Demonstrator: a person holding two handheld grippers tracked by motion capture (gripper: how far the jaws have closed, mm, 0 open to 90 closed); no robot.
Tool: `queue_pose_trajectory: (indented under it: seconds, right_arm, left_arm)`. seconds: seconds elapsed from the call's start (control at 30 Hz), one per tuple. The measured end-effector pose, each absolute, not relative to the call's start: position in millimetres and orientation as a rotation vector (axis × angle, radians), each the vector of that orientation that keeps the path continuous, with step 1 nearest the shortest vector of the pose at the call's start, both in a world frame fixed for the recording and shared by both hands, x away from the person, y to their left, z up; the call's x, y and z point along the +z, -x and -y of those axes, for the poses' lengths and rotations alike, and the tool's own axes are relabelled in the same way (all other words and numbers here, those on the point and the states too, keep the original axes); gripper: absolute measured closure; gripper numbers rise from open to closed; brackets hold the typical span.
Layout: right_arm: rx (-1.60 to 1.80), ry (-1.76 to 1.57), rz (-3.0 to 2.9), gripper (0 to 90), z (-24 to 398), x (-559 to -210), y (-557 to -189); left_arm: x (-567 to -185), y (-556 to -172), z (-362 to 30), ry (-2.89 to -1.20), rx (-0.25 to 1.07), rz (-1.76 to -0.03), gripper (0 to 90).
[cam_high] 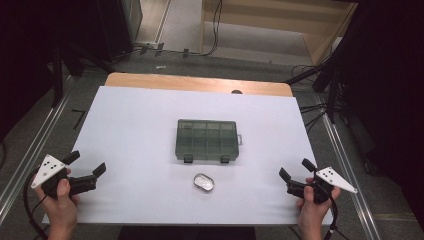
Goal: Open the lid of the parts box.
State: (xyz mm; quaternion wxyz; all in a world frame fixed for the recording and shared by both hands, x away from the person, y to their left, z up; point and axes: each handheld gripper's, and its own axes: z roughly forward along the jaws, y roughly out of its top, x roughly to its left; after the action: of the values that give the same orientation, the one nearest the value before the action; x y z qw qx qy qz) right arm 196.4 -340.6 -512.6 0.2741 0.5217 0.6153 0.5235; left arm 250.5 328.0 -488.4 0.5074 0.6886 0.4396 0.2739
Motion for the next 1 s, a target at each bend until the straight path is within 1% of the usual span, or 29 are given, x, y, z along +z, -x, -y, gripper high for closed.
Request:
queue_pose_trajectory:
  seconds: [0.17, 0.33, 0.57, 0.8, 1.0]
  right_arm:
    - [1.419, -1.4, -1.664, 0.0, 340.2, -510.4, -196.2]
    - [1.424, -1.386, -1.686, 0.0, 335.2, -505.6, -197.0]
    - [1.431, -1.363, -1.721, 0.0, 326.7, -497.8, -199.5]
    - [1.433, -1.373, -1.753, 0.0, 319.1, -485.2, -209.8]
    - [1.441, -1.355, -1.778, 0.0, 308.9, -480.6, -219.2]
  left_arm:
    - [-482.6, -251.0, -316.9, -1.644, 0.679, -1.074, 0.0]
    - [-476.3, -253.3, -305.6, -1.641, 0.646, -1.03, 0.0]
    - [-470.5, -256.8, -288.5, -1.664, 0.628, -1.014, 0.0]
    - [-464.7, -262.0, -266.0, -1.681, 0.585, -0.976, 0.0]
    - [-462.8, -270.5, -248.2, -1.692, 0.555, -0.978, 0.0]
